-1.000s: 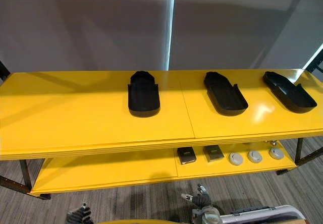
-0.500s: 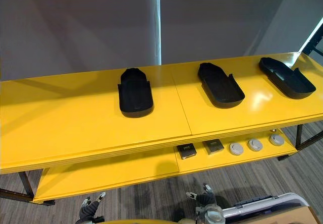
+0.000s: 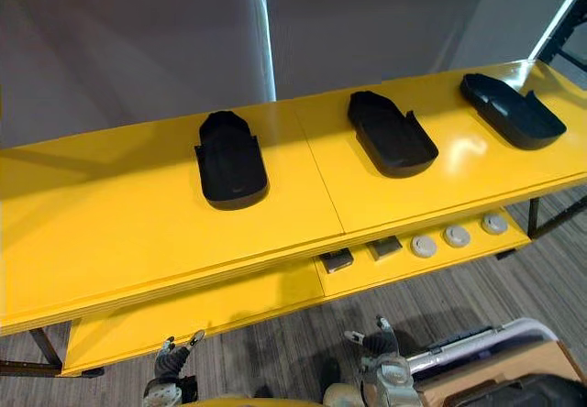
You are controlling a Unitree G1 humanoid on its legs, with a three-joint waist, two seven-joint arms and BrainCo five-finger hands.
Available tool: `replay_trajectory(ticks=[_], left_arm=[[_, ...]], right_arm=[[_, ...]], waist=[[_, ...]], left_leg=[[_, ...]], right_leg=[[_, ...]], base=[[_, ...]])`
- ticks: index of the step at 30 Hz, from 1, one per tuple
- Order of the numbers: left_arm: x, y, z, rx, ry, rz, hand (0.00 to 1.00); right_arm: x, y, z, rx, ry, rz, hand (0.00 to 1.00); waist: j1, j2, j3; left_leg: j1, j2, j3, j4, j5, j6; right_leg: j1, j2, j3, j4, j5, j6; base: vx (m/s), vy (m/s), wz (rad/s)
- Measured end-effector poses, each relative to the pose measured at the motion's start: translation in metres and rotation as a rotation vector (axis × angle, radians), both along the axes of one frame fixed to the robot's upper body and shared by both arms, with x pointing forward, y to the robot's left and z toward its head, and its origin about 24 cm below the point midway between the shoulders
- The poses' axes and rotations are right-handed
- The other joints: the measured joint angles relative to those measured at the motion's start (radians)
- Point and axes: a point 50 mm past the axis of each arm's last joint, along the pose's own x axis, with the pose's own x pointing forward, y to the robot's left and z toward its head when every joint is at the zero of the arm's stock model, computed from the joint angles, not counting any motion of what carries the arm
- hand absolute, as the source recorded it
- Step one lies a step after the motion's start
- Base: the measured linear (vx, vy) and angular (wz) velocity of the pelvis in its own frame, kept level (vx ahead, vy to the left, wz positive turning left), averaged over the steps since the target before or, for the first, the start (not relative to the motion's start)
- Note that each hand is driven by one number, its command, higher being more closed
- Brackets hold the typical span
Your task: Walk over and take plastic housings, then place them on the shelf
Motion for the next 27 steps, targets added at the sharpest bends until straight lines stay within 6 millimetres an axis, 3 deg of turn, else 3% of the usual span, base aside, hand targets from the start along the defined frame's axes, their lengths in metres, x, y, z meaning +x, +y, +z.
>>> replay_trajectory(ticks=[2,3,4,5,6,8,10,11,13,15,18,21,23,25,26,27], left_arm=[[0.009,0.003,0.005,0.013,-0.032,0.001,0.00],[0.012,0.003,0.006,0.014,-0.043,0.000,0.00],[0.020,0.002,0.010,0.012,-0.068,-0.004,0.00],[0.024,0.001,0.011,0.010,-0.081,-0.008,0.00],[0.025,0.001,0.012,0.011,-0.084,-0.007,0.00],[0.025,0.003,0.012,0.019,-0.084,-0.010,0.00],[0.026,0.005,0.013,0.022,-0.085,-0.011,0.00],[0.027,0.008,0.014,0.034,-0.086,-0.011,0.00],[0.029,0.007,0.013,0.030,-0.084,-0.017,0.00],[0.026,-0.002,0.008,0.007,-0.057,-0.030,0.00],[0.020,-0.013,0.002,-0.017,-0.021,-0.058,0.00],[0.014,-0.013,-0.003,-0.018,0.013,-0.062,0.00],[0.010,-0.013,-0.004,-0.019,0.023,-0.059,0.00],[0.005,-0.012,-0.006,-0.015,0.046,-0.055,0.00],[0.005,-0.007,-0.005,0.000,0.047,-0.055,0.00],[0.008,-0.005,-0.004,0.006,0.041,-0.056,0.00]], right_arm=[[0.015,0.007,0.006,-0.010,-0.034,0.046,0.00],[0.018,0.008,0.009,-0.013,-0.049,0.058,0.00],[0.024,0.009,0.013,-0.029,-0.067,0.081,0.00],[0.022,0.009,0.012,-0.037,-0.058,0.097,0.00],[0.020,0.010,0.010,-0.034,-0.050,0.098,0.00],[0.003,0.016,0.002,-0.024,-0.008,0.110,0.00],[-0.002,0.020,-0.001,-0.021,0.009,0.133,0.00],[-0.001,0.024,-0.001,-0.019,0.007,0.147,0.00],[0.007,0.023,0.002,-0.029,-0.011,0.157,0.00],[0.006,0.018,0.002,-0.039,-0.005,0.153,0.00],[-0.011,0.012,-0.005,-0.037,0.043,0.116,0.00],[-0.017,0.008,-0.009,-0.039,0.074,0.104,0.00],[-0.016,0.006,-0.009,-0.037,0.070,0.087,0.00],[-0.013,0.011,-0.008,-0.025,0.064,0.085,0.00],[-0.010,0.012,-0.007,-0.020,0.054,0.083,0.00],[-0.011,0.012,-0.007,-0.018,0.053,0.080,0.00]], waist=[[0.010,-0.027,0.030],[0.011,-0.027,0.034],[0.012,-0.014,0.045],[0.013,0.001,0.056],[0.013,0.006,0.058],[0.015,-0.004,0.053],[0.024,-0.028,0.042],[0.029,-0.050,0.036],[0.032,-0.056,0.039],[0.018,-0.048,0.039],[0.020,-0.061,0.012],[0.012,-0.055,0.007],[0.005,-0.045,0.005],[0.012,-0.018,-0.004],[0.013,-0.019,-0.011],[0.013,-0.019,-0.011]], left_leg=[[-0.055,-0.008,0.109,0.043,-0.015,0.024],[-0.081,0.000,0.138,0.060,-0.018,0.046],[-0.113,0.021,0.181,0.079,-0.023,0.064],[-0.109,0.039,0.208,0.077,-0.020,0.069],[-0.100,0.046,0.219,0.077,-0.019,0.070],[-0.067,0.055,0.251,0.081,-0.019,0.070],[-0.070,0.054,0.279,0.100,-0.016,0.066],[-0.092,0.052,0.283,0.121,-0.011,0.056],[-0.111,0.050,0.251,0.125,0.000,0.039],[-0.097,0.065,0.231,0.120,0.013,0.019],[-0.039,0.081,0.272,0.066,0.031,-0.009],[-0.017,0.101,0.335,0.043,0.039,-0.015],[-0.005,0.130,0.427,0.031,0.044,-0.010],[0.011,0.158,0.537,0.017,0.045,-0.014],[0.017,0.168,0.573,0.018,0.052,-0.024],[0.018,0.172,0.576,0.018,0.055,-0.028]], right_leg=[[-0.064,0.004,0.093,-0.029,0.071,0.025],[-0.074,0.000,0.101,-0.051,0.091,0.050],[-0.127,-0.007,0.023,0.054,0.026,0.037],[-0.165,-0.018,-0.071,0.280,-0.102,-0.007],[-0.160,-0.026,-0.095,0.366,-0.158,-0.018],[-0.064,-0.046,-0.140,0.550,-0.299,0.004],[0.021,-0.074,-0.176,0.513,-0.339,0.009],[0.056,-0.068,-0.171,0.396,-0.353,0.011],[0.086,-0.044,-0.155,0.270,-0.349,-0.020],[0.105,-0.020,-0.132,0.241,-0.319,-0.033],[0.113,0.013,-0.056,0.206,-0.285,-0.046],[0.108,0.042,0.023,0.154,-0.235,-0.049],[0.091,0.000,-0.094,0.143,-0.249,-0.059],[0.088,-0.095,-0.406,0.160,-0.248,-0.060],[0.105,-0.131,-0.585,0.157,-0.229,-0.062],[0.109,-0.134,-0.613,0.147,-0.202,-0.056]], base=[[-0.17,0.088,-1.30],[-0.20,0.078,-1.05],[-0.17,0.068,-0.81],[-0.15,0.067,-0.76],[-0.10,0.053,-0.69],[-0.07,0.006,-0.41],[-0.09,-0.095,-0.51],[-0.09,-0.112,-0.76],[-0.14,-0.169,-0.79],[-0.13,-0.117,-0.55],[-0.10,-0.060,-0.66],[-0.08,-0.016,-0.93],[-0.11,0.025,-1.20],[-0.09,0.025,-1.54],[-0.03,-0.052,-1.29],[-0.01,-0.078,-0.97]])
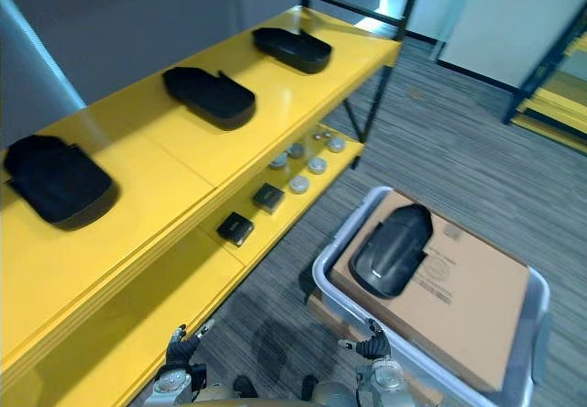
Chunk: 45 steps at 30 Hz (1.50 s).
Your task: Walk over and take plastic housings, then place them on the shelf
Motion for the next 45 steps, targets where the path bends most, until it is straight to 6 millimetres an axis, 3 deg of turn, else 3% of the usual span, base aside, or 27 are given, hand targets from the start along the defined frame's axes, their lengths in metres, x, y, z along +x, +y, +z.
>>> replay_trajectory(ticks=[1,3,5,6,7,8,9,11,13,14,15,18,21,27,34,38,40,42,43,45], left_arm=[[0.003,0.002,0.001,0.007,-0.008,-0.003,0.00],[0.005,0.004,0.002,0.012,-0.012,-0.002,0.00],[0.002,0.002,0.000,0.004,0.004,0.001,0.00],[0.001,0.001,-0.001,0.000,0.011,0.002,0.00],[-0.001,-0.002,-0.003,-0.011,0.017,0.004,0.00],[-0.004,-0.010,-0.005,-0.033,0.028,0.007,0.00],[-0.006,-0.014,-0.006,-0.045,0.035,0.008,0.00],[-0.011,-0.021,-0.009,-0.074,0.045,0.025,0.00],[-0.011,-0.020,-0.008,-0.077,0.041,0.037,0.00],[-0.010,-0.021,-0.008,-0.082,0.037,0.042,0.00],[-0.007,-0.019,-0.007,-0.082,0.024,0.044,0.00],[-0.003,-0.012,-0.004,-0.059,0.008,0.038,0.00],[-0.003,-0.009,-0.003,-0.051,0.009,0.032,0.00],[-0.009,0.001,-0.004,-0.024,0.024,0.033,0.00],[-0.016,0.004,-0.006,-0.021,0.045,0.035,0.00],[-0.015,0.006,-0.005,-0.016,0.040,0.032,0.00],[-0.015,0.006,-0.005,-0.025,0.038,0.024,0.00],[-0.015,0.007,-0.004,-0.023,0.030,0.023,0.00],[-0.019,0.008,-0.004,-0.021,0.035,0.026,0.00],[-0.027,0.008,-0.006,-0.022,0.054,0.031,0.00]], right_arm=[[-0.002,-0.001,-0.001,0.001,0.005,-0.011,0.00],[-0.009,-0.006,-0.003,-0.003,0.022,-0.036,0.00],[-0.013,-0.008,-0.004,0.002,0.027,-0.063,0.00],[-0.014,-0.009,-0.004,0.003,0.028,-0.073,0.00],[-0.017,-0.011,-0.005,0.005,0.032,-0.100,0.00],[-0.019,-0.014,-0.005,0.005,0.035,-0.114,0.00],[-0.019,-0.017,-0.005,0.001,0.033,-0.127,0.00],[-0.020,-0.029,-0.003,-0.006,0.022,-0.213,0.00],[-0.024,-0.033,-0.004,0.008,0.022,-0.256,0.00],[-0.025,-0.035,-0.004,0.005,0.023,-0.269,0.00],[-0.028,-0.037,-0.005,-0.001,0.032,-0.287,0.00],[-0.033,-0.029,-0.008,0.043,0.039,-0.329,0.00],[-0.034,-0.035,-0.007,0.050,0.029,-0.383,0.00],[-0.028,-0.039,-0.004,0.074,-0.008,-0.447,0.00],[-0.041,-0.063,-0.002,0.063,-0.020,-0.627,0.00],[-0.027,-0.088,0.020,0.018,-0.155,-0.684,0.00],[-0.006,-0.115,0.056,-0.077,-0.332,-0.691,0.00],[0.010,-0.127,0.085,-0.135,-0.460,-0.669,0.00],[0.022,-0.130,0.107,-0.169,-0.557,-0.642,0.00],[0.032,-0.127,0.128,-0.190,-0.657,-0.595,0.00]], waist=[[-0.006,0.000,0.000],[-0.017,0.016,-0.002],[-0.016,0.040,0.012],[-0.017,0.045,0.015],[-0.015,0.049,0.019],[-0.013,0.055,0.024],[-0.011,0.054,0.028],[-0.001,0.059,0.033],[0.005,0.067,0.032],[0.005,0.076,0.031],[0.007,0.087,0.031],[0.000,0.047,0.023],[-0.001,0.036,0.020],[0.001,0.032,0.017],[-0.003,0.008,0.016],[-0.016,-0.007,0.014],[-0.019,-0.009,0.013],[-0.019,-0.014,0.009],[-0.019,-0.020,0.007],[-0.019,-0.025,0.004]], left_leg=[[0.002,-0.002,0.000,0.001,0.005,-0.008],[0.006,0.026,-0.009,0.026,0.006,-0.015],[-0.010,0.130,-0.019,0.183,-0.040,-0.043],[-0.019,0.160,-0.029,0.237,-0.051,-0.038],[-0.053,0.212,-0.081,0.356,-0.058,-0.027],[-0.093,0.215,-0.205,0.422,-0.072,-0.027],[-0.107,0.189,-0.280,0.424,-0.082,-0.036],[-0.121,0.069,-0.481,0.366,-0.111,-0.065],[-0.122,-0.002,-0.568,0.248,-0.099,-0.076],[-0.114,-0.014,-0.593,0.198,-0.069,-0.084],[-0.105,-0.020,-0.590,0.156,-0.059,-0.045],[-0.074,-0.065,-0.587,0.078,-0.041,-0.028],[-0.045,-0.096,-0.588,0.030,-0.027,-0.013],[0.032,-0.121,-0.567,-0.051,-0.018,-0.005],[0.069,-0.132,-0.547,-0.105,-0.009,0.003],[0.075,-0.148,-0.536,-0.126,0.003,0.012],[0.078,-0.163,-0.533,-0.143,0.012,0.023],[0.074,-0.173,-0.533,-0.159,0.025,0.028],[0.073,-0.181,-0.534,-0.170,0.033,0.033],[0.078,-0.186,-0.534,-0.185,0.042,0.035]], right_leg=[[0.001,0.007,0.016,-0.017,0.034,0.028],[0.008,0.034,0.050,-0.045,0.048,0.028],[0.031,0.097,0.104,-0.084,0.057,0.008],[0.039,0.112,0.118,-0.096,0.055,0.003],[0.046,0.135,0.154,-0.101,0.049,-0.011],[0.050,0.146,0.191,-0.099,0.039,-0.026],[0.050,0.145,0.210,-0.098,0.037,-0.028],[0.058,0.134,0.291,-0.094,0.038,-0.028],[0.059,0.126,0.330,-0.078,0.041,-0.006],[0.056,0.133,0.335,-0.079,0.041,0.002],[0.065,0.141,0.346,-0.085,0.039,0.017],[0.082,0.106,0.347,-0.115,0.051,0.044],[0.095,0.090,0.341,-0.124,0.050,0.055],[0.133,0.076,0.363,-0.141,0.058,0.064],[0.136,0.072,0.391,-0.151,0.072,0.075],[0.127,0.059,0.406,-0.154,0.076,0.080],[0.121,0.048,0.410,-0.156,0.081,0.087],[0.108,0.041,0.414,-0.156,0.085,0.094],[0.106,0.036,0.415,-0.164,0.087,0.098],[0.106,0.034,0.416,-0.170,0.090,0.102]], base=[[0.00,-0.085,-0.46],[-0.01,-0.088,-0.59],[0.00,-0.164,-0.85],[-0.03,-0.176,-0.81],[-0.04,-0.096,-0.85],[-0.02,-0.061,-0.90],[0.03,0.008,-0.98],[0.07,0.066,-1.07],[0.07,0.083,-0.75],[0.07,0.115,-0.51],[0.10,0.127,-0.20],[0.17,0.135,0.05],[0.14,0.089,0.12],[0.10,0.068,-0.08],[0.02,0.038,-0.10],[-0.03,0.032,-0.09],[-0.08,0.057,-0.05],[-0.08,0.043,-0.02],[-0.08,0.029,-0.02],[-0.06,0.006,0.00]])
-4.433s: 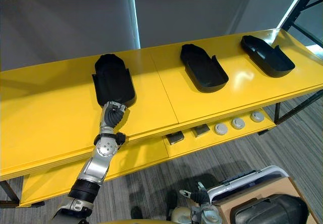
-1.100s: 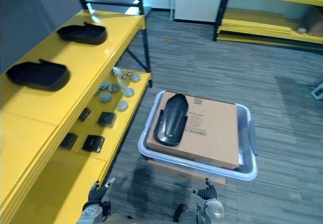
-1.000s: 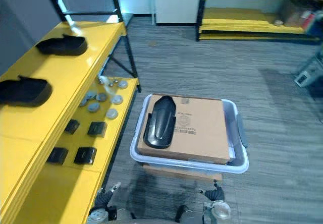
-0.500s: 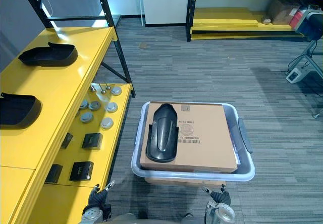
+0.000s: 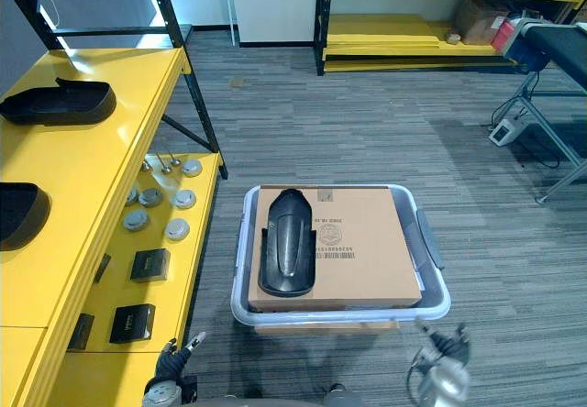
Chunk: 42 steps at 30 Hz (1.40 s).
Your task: Walk over and take plastic housings, then place them on the shelf
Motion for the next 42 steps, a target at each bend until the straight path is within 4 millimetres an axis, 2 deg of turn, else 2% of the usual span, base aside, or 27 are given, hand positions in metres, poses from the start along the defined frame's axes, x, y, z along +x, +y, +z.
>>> replay_trajectory(ticks=[2,4,8,11,14,17,22,25,27,31,32,38,42], left_arm=[[-0.011,0.000,-0.002,-0.005,0.022,0.008,0.00],[-0.010,0.001,-0.002,-0.002,0.016,0.005,0.00],[-0.009,-0.001,-0.001,-0.016,0.001,-0.010,0.00],[-0.007,-0.002,0.000,-0.015,-0.008,-0.021,0.00],[-0.001,-0.005,0.002,-0.016,-0.029,-0.043,0.00],[0.006,-0.008,0.005,-0.018,-0.053,-0.055,0.00],[0.022,-0.010,0.012,-0.008,-0.114,-0.053,0.00],[0.028,-0.011,0.016,0.003,-0.146,-0.057,0.00],[0.033,-0.014,0.019,0.006,-0.162,-0.072,0.00],[0.039,-0.018,0.021,0.012,-0.176,-0.087,0.00],[0.040,-0.019,0.021,0.014,-0.176,-0.096,0.00],[0.045,-0.022,0.023,0.024,-0.188,-0.110,0.00],[0.047,-0.022,0.023,0.026,-0.191,-0.115,0.00]], right_arm=[[0.017,0.018,0.024,-0.079,-0.092,0.108,0.00],[0.029,0.037,0.037,-0.119,-0.138,0.206,0.00],[0.053,0.075,0.051,-0.230,-0.158,0.402,0.00],[0.067,0.091,0.058,-0.309,-0.153,0.467,0.00],[0.090,0.099,0.047,-0.336,-0.063,0.498,0.00],[0.102,0.105,0.033,-0.328,0.032,0.515,0.00],[0.127,0.120,0.027,-0.332,0.132,0.499,0.00],[0.135,0.122,0.021,-0.317,0.196,0.496,0.00],[0.138,0.119,0.016,-0.296,0.236,0.468,0.00],[0.144,0.115,0.017,-0.301,0.278,0.411,0.00],[0.143,0.111,0.014,-0.299,0.299,0.392,1.00],[0.145,0.102,0.017,-0.312,0.311,0.337,1.00],[0.145,0.097,0.016,-0.314,0.319,0.331,1.00]], waist=[[0.001,-0.006,-0.005],[0.001,-0.007,-0.006],[0.008,-0.007,-0.006],[0.020,-0.004,-0.007],[0.037,-0.005,-0.005],[0.062,0.001,0.008],[0.090,0.010,0.087],[0.095,0.013,0.122],[0.115,0.018,0.133],[0.113,0.025,0.156],[0.113,0.025,0.156],[0.113,0.028,0.159],[0.112,0.026,0.172]], left_leg=[[-0.003,-0.011,-0.007,-0.013,0.012,0.004],[-0.003,-0.013,-0.019,-0.029,0.025,0.005],[-0.014,-0.019,-0.050,-0.045,0.039,0.009],[-0.043,-0.023,-0.070,-0.046,0.044,0.010],[-0.093,-0.029,-0.117,-0.047,0.062,0.018],[-0.114,-0.029,-0.149,-0.037,0.062,0.018],[-0.160,-0.031,-0.192,-0.006,0.062,0.018],[-0.185,-0.032,-0.213,0.006,0.062,0.018],[-0.200,-0.032,-0.217,0.012,0.062,0.018],[-0.212,-0.035,-0.245,0.041,0.062,0.018],[-0.214,-0.036,-0.251,0.041,0.062,0.018],[-0.218,-0.046,-0.266,0.040,0.065,0.016],[-0.213,-0.045,-0.268,0.018,0.084,-0.006]], right_leg=[[-0.014,-0.002,-0.002,0.000,0.002,0.003],[-0.015,-0.003,-0.011,-0.001,0.003,0.004],[-0.016,-0.004,-0.039,-0.007,0.003,0.004],[-0.033,-0.006,-0.059,-0.015,0.004,0.007],[-0.049,-0.008,-0.103,-0.019,0.006,0.006],[-0.045,-0.006,-0.128,-0.030,0.014,-0.005],[-0.051,-0.014,-0.159,-0.032,0.017,-0.007],[-0.061,-0.015,-0.176,-0.030,0.023,-0.006],[-0.073,-0.016,-0.178,-0.023,0.024,-0.006],[-0.069,-0.023,-0.201,0.002,0.024,-0.006],[-0.068,-0.023,-0.204,0.002,0.024,-0.006],[-0.068,-0.031,-0.211,0.002,0.023,-0.006],[-0.070,-0.031,-0.211,0.003,0.023,-0.005]], base=[[-0.07,0.002,0.05],[-0.07,-0.013,0.14],[-0.03,-0.023,0.21],[-0.01,-0.020,0.21],[0.06,-0.021,0.45],[0.04,-0.010,0.38],[0.00,-0.002,0.28],[-0.01,0.010,0.23],[0.01,0.019,0.13],[0.00,0.017,0.20],[-0.01,0.012,0.15],[-0.03,0.017,0.07],[-0.05,-0.008,0.02]])
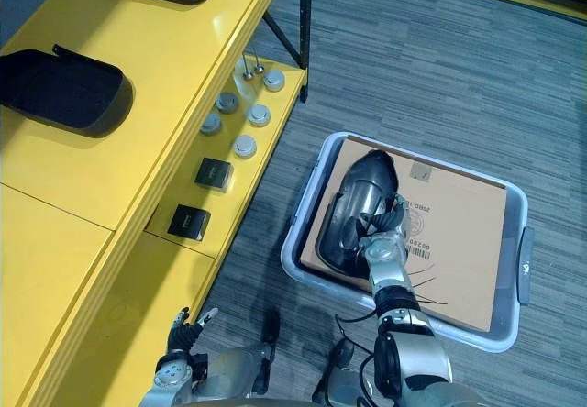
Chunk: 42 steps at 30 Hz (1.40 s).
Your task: Walk over and take plastic housings, then place them on the shelf
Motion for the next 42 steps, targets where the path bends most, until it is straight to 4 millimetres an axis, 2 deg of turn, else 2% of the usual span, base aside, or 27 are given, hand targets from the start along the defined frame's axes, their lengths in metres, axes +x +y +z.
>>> replay_trajectory(ticks=[5,13,18,24,28,32,36,39,42], left_arm=[[0.001,-0.001,0.000,0.000,0.003,-0.009,0.00],[0.001,-0.003,-0.001,-0.001,0.010,-0.019,0.00],[0.001,-0.003,-0.001,-0.003,0.012,-0.020,0.00],[0.004,-0.006,0.006,-0.007,-0.031,-0.028,0.00],[0.022,-0.013,0.024,-0.014,-0.140,-0.059,0.00],[0.042,-0.026,0.058,-0.035,-0.324,-0.099,0.00],[0.051,-0.037,0.083,-0.084,-0.465,-0.099,0.00],[0.056,-0.039,0.103,-0.094,-0.560,-0.095,0.00],[0.062,-0.046,0.127,-0.104,-0.668,-0.127,0.00]], right_arm=[[-0.005,0.006,-0.010,0.040,0.032,0.021,1.00],[-0.020,0.001,-0.017,0.037,0.035,0.019,1.00],[-0.027,-0.005,-0.007,0.017,-0.034,0.004,1.00],[-0.041,-0.011,0.016,-0.021,-0.180,-0.031,1.00],[-0.048,-0.013,0.033,-0.043,-0.287,-0.062,1.00],[-0.054,-0.006,0.049,-0.046,-0.386,-0.056,1.00],[-0.055,0.003,0.066,-0.045,-0.478,-0.041,1.00],[-0.057,0.013,0.087,-0.049,-0.575,-0.002,1.00],[-0.065,0.021,0.102,-0.055,-0.670,0.036,1.00]], waist=[[-0.002,0.000,0.005],[-0.009,-0.003,0.003],[-0.031,-0.006,-0.002],[-0.055,-0.022,-0.051],[-0.058,-0.023,-0.082],[-0.060,-0.023,-0.092],[-0.066,-0.022,-0.101],[-0.081,-0.022,-0.107],[-0.082,-0.023,-0.113]], left_leg=[[0.027,0.008,0.005,-0.063,0.039,-0.019],[0.054,0.004,0.026,-0.084,0.052,0.000],[0.056,0.001,0.025,-0.083,0.056,0.000],[0.057,0.002,0.025,-0.083,0.056,0.000],[0.057,0.003,0.027,-0.083,0.057,-0.001],[0.057,0.004,0.027,-0.081,0.056,0.000],[0.058,0.004,0.027,-0.081,0.056,0.000],[0.061,0.003,0.022,-0.081,0.057,0.000],[0.074,0.002,0.019,-0.081,0.056,0.001]], right_leg=[[-0.008,0.004,0.013,-0.001,-0.001,0.001],[-0.001,0.001,0.036,0.000,-0.002,0.003],[0.002,-0.002,0.039,-0.001,-0.001,0.005],[0.003,0.000,0.040,-0.006,-0.001,0.005],[0.006,0.002,0.043,-0.016,0.004,0.014],[0.006,0.004,0.048,-0.016,0.004,0.014],[0.006,0.004,0.049,-0.016,0.004,0.014],[0.012,0.003,0.044,-0.016,0.004,0.014],[0.028,0.002,0.041,-0.017,0.003,0.015]], base=[[-0.04,-0.024,-0.07],[-0.02,0.011,-0.08],[0.00,0.006,-0.01],[0.00,0.000,0.00],[0.00,0.000,-0.02],[0.00,0.000,-0.01],[0.00,0.000,0.00],[0.02,0.003,0.05],[0.01,0.001,0.04]])
